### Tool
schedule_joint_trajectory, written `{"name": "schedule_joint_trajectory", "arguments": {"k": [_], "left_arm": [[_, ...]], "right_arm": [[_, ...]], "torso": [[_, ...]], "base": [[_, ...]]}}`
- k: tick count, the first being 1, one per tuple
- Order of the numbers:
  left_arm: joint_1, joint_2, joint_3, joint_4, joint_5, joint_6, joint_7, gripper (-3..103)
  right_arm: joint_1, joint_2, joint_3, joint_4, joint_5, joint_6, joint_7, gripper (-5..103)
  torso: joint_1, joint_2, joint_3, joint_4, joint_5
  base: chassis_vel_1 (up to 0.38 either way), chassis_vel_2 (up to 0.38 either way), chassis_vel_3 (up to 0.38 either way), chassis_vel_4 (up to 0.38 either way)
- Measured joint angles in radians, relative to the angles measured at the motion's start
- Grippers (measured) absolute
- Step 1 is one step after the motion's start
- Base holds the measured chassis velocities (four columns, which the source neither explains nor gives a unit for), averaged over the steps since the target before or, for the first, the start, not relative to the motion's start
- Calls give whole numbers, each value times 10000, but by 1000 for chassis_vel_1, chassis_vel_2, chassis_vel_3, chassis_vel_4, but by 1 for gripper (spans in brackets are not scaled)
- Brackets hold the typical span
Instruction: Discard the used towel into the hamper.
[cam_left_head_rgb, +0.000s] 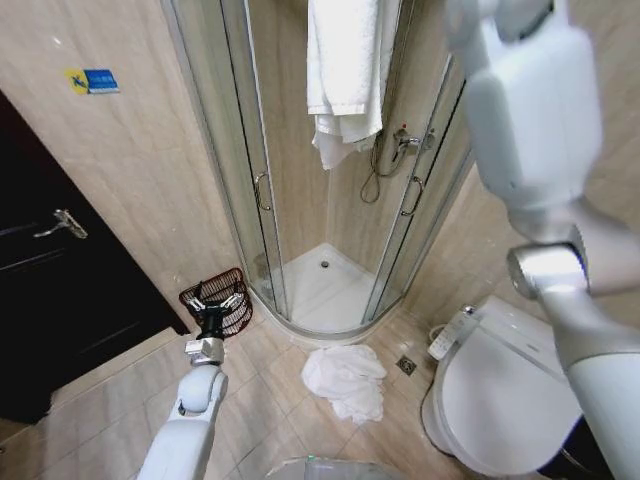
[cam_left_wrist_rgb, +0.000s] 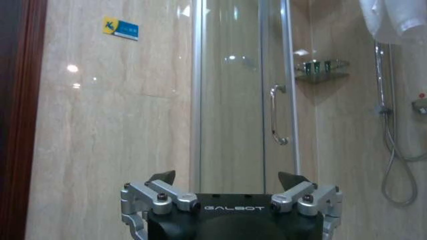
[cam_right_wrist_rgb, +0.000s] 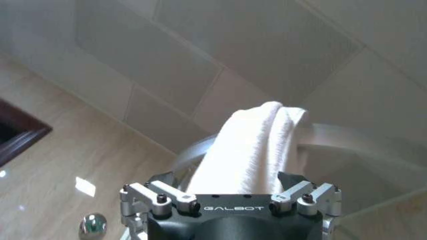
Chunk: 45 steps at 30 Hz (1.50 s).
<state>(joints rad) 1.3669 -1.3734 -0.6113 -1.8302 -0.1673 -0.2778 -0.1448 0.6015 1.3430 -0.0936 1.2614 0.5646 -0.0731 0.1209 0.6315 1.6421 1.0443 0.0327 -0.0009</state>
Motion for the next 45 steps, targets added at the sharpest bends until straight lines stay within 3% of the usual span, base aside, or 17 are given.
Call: {"name": "schedule_joint_trajectory", "arguments": {"k": [4, 10, 14, 20, 23, 24, 26, 33, 35, 38, 45], "left_arm": [[-2, 86, -123, 15, -123, -51, 21, 100], [24, 155, -263, 127, -232, -198, 147, 100], [6, 122, -281, 244, -247, -294, 202, 100], [16, 60, -232, 313, -238, -383, 217, 100], [24, 61, -255, 337, -234, -396, 218, 100], [31, 64, -284, 366, -232, -420, 219, 100], [37, 70, -302, 388, -229, -436, 219, 100], [30, 56, -291, 527, -215, -578, 217, 100], [26, 58, -291, 534, -215, -592, 216, 100], [11, 82, -319, 535, -223, -623, 209, 100], [62, 46, -365, 559, -226, -717, 203, 100]], "right_arm": [[125, 395, 201, -251, 587, -604, 1054, 100], [15, 382, 271, -362, 1008, -972, 2085, 102], [-108, 318, 144, -236, 1512, -1144, 2132, 95], [-424, 249, -134, 246, 1891, -1267, 2064, 69], [-520, 210, -180, 348, 1903, -1278, 2066, 63], [-598, 170, -204, 392, 1892, -1273, 2066, 52], [-655, 133, -209, 419, 1877, -1257, 2066, 52], [-971, -204, -296, 744, 1802, -1310, 1804, 20], [-1006, -230, -315, 769, 1812, -1321, 1777, 20], [-1069, -268, -338, 777, 1823, -1342, 1647, 5], [-1130, -287, -393, 920, 1894, -1366, 1687, 2]], "torso": [[-3, 0, -2, 1, 3], [-2, -3, -2, -3, 10], [-1, -5, -1, -3, 9], [-3, -5, -3, -2, 7], [-3, -5, -4, -2, 8], [-3, -5, -3, -2, 8], [-2, -5, -3, -2, 9], [-2, -5, -3, -3, 10], [-3, -5, -3, -3, 10], [-3, -5, -4, -3, 10], [-3, -6, -4, -2, 8]], "base": [[0, 0, 0, 0], [0, 0, 0, 0], [0, 0, 0, 0], [0, 0, 0, 0], [0, 0, 0, 0], [0, 0, 0, 0], [0, 0, 0, 0], [0, 0, 0, 0], [0, 0, 0, 0], [0, 0, 0, 0], [0, 0, 0, 0]]}}
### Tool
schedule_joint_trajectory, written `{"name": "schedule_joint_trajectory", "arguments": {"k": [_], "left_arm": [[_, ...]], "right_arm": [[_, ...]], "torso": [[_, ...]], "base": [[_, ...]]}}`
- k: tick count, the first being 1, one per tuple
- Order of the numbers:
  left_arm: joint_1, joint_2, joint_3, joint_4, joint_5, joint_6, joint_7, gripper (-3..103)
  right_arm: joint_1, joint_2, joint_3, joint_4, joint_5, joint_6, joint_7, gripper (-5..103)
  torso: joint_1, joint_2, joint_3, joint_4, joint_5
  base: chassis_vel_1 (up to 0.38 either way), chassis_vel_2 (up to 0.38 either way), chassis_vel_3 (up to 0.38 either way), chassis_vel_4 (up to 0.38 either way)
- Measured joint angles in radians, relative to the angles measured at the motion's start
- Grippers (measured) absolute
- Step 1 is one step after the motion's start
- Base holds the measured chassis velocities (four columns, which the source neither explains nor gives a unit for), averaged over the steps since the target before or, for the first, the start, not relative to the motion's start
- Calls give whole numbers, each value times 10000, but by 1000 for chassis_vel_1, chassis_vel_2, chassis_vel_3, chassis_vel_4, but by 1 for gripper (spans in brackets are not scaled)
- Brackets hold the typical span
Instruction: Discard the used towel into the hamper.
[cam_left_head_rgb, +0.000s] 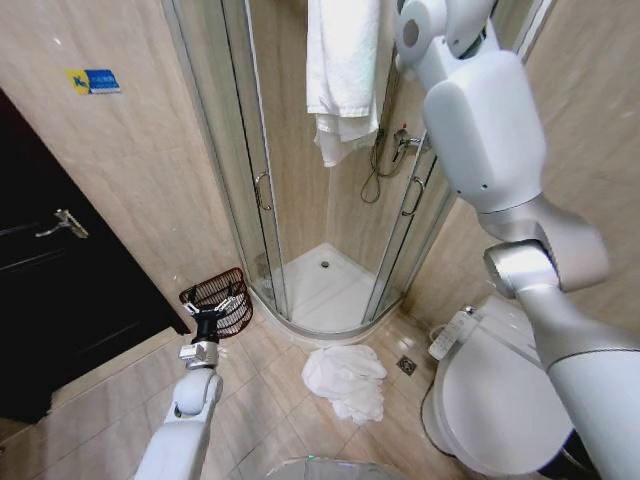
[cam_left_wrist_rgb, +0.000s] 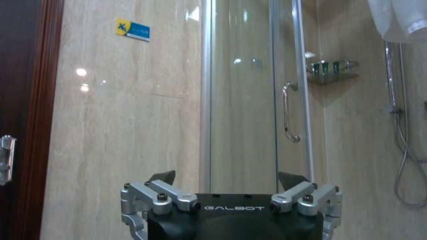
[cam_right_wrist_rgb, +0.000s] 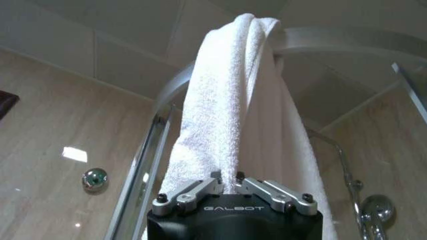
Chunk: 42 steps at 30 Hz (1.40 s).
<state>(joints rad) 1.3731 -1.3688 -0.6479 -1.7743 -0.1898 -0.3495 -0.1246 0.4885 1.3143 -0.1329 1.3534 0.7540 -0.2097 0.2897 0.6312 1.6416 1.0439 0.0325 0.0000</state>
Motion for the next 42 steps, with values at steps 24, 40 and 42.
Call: {"name": "schedule_joint_trajectory", "arguments": {"k": [24, 40, 42], "left_arm": [[326, 74, -288, -170, 154, -360, 18, 100], [326, -158, -66, -404, 432, -384, 25, 100], [329, -198, -52, -467, 448, -362, 22, 100]], "right_arm": [[-2576, -1449, -122, 1994, 1024, -185, 1060, 2], [-4599, -1360, 224, 2184, 904, 49, 1179, 2], [-4798, -1254, 300, 2022, 794, 99, 1168, 2]], "torso": [[-3, 0, -2, 0, 3], [-2, -1, 1, 0, 4], [0, -1, 1, 0, 2]], "base": [[0, 0, 0, 0], [0, 0, 0, 0], [0, 0, 0, 0]]}}
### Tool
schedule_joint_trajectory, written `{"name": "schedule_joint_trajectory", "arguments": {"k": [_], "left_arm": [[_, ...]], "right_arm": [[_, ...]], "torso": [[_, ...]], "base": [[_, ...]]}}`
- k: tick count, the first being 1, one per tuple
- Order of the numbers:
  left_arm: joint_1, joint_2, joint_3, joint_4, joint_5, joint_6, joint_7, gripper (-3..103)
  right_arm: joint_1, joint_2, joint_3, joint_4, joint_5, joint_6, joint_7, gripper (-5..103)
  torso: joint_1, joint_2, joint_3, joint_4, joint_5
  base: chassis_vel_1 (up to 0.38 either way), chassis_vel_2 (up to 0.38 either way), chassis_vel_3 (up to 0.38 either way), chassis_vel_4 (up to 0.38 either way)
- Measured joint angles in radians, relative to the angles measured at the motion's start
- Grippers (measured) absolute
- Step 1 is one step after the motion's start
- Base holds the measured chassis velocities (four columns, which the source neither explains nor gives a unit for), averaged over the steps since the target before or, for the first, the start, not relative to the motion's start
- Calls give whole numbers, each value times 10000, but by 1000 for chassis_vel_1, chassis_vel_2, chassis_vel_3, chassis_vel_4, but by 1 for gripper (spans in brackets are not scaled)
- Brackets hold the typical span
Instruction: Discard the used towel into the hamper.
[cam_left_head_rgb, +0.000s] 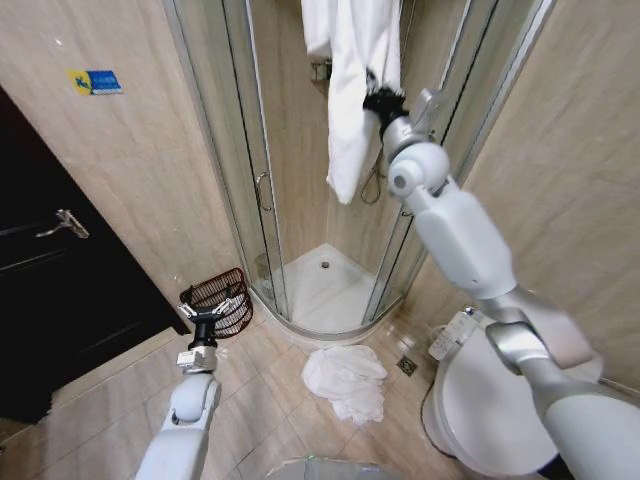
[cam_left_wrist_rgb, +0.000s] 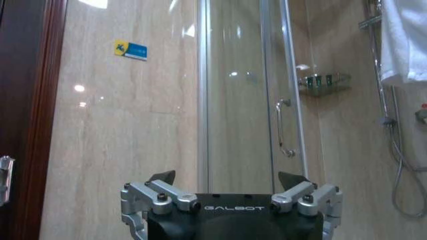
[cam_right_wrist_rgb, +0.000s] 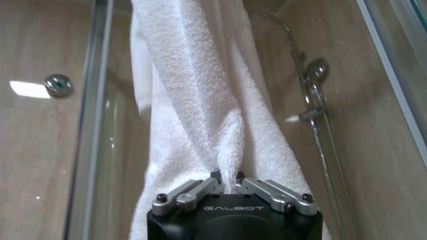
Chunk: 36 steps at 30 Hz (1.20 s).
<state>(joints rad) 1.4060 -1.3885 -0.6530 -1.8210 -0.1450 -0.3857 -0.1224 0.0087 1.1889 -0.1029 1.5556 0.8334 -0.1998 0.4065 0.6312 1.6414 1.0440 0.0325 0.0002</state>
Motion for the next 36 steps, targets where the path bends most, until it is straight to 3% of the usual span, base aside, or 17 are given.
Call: {"name": "schedule_joint_trajectory", "arguments": {"k": [7, 36], "left_arm": [[12, -47, 11, -17, 21, 9, -5, 100], [-71, 57, 57, 142, -1, -23, -5, 100]], "right_arm": [[-120, 299, 104, -680, -516, 390, -136, 2], [-2110, 350, 298, 131, -956, 262, 38, 2]], "torso": [[0, 0, 0, 0, -2], [0, 0, 0, -1, 0]], "base": [[0, 0, 0, 0], [0, 0, 0, 0]]}}
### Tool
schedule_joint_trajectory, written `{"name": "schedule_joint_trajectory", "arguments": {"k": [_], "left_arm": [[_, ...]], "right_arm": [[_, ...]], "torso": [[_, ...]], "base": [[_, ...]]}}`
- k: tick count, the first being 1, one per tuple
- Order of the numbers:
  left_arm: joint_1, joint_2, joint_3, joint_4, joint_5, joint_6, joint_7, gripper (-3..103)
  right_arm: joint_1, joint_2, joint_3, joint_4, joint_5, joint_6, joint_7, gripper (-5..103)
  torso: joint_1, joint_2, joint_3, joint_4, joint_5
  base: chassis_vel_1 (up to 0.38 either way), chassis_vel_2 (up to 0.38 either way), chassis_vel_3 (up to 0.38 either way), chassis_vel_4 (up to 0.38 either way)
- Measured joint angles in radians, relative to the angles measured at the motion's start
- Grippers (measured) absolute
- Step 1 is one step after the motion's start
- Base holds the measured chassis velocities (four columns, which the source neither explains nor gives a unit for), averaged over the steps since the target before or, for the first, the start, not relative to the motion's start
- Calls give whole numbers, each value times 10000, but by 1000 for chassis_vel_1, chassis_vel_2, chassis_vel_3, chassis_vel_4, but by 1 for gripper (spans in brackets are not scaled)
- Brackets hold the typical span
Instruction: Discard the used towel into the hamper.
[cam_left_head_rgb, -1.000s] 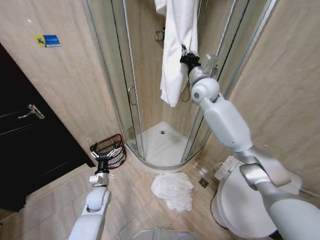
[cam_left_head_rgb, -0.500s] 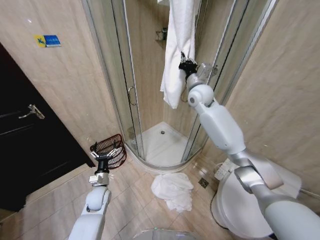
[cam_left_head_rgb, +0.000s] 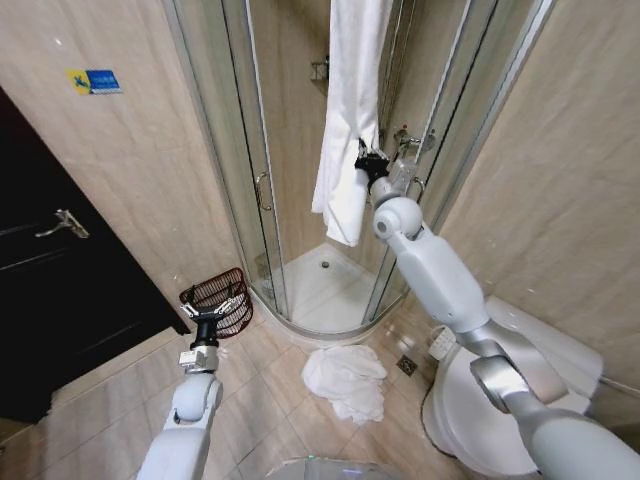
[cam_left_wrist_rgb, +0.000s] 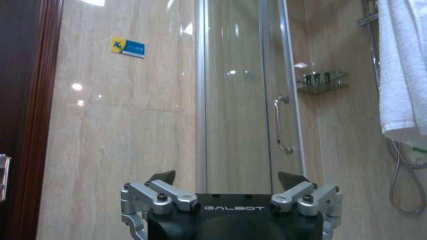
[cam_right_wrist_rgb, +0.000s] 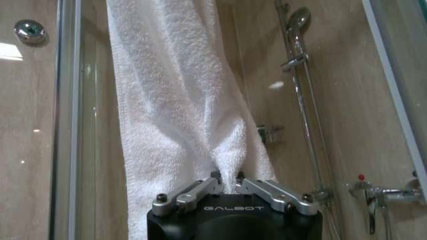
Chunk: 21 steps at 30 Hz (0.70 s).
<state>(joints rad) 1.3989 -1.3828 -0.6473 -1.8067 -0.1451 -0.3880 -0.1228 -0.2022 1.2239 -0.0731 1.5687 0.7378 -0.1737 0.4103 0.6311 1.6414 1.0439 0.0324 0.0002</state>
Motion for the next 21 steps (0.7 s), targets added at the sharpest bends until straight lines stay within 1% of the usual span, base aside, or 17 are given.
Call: {"name": "schedule_joint_trajectory", "arguments": {"k": [10, 21], "left_arm": [[19, 52, -107, 38, -24, -41, 6, 100], [15, 49, -129, 5, -50, -54, 18, 100]], "right_arm": [[-378, 384, -134, -207, -252, 85, 3, 2], [-796, 413, -43, -134, -468, 148, -25, 2]], "torso": [[0, 0, 0, 2, -2], [0, 0, 0, 1, -2]], "base": [[0, 0, 0, 0], [0, 0, 0, 0]]}}
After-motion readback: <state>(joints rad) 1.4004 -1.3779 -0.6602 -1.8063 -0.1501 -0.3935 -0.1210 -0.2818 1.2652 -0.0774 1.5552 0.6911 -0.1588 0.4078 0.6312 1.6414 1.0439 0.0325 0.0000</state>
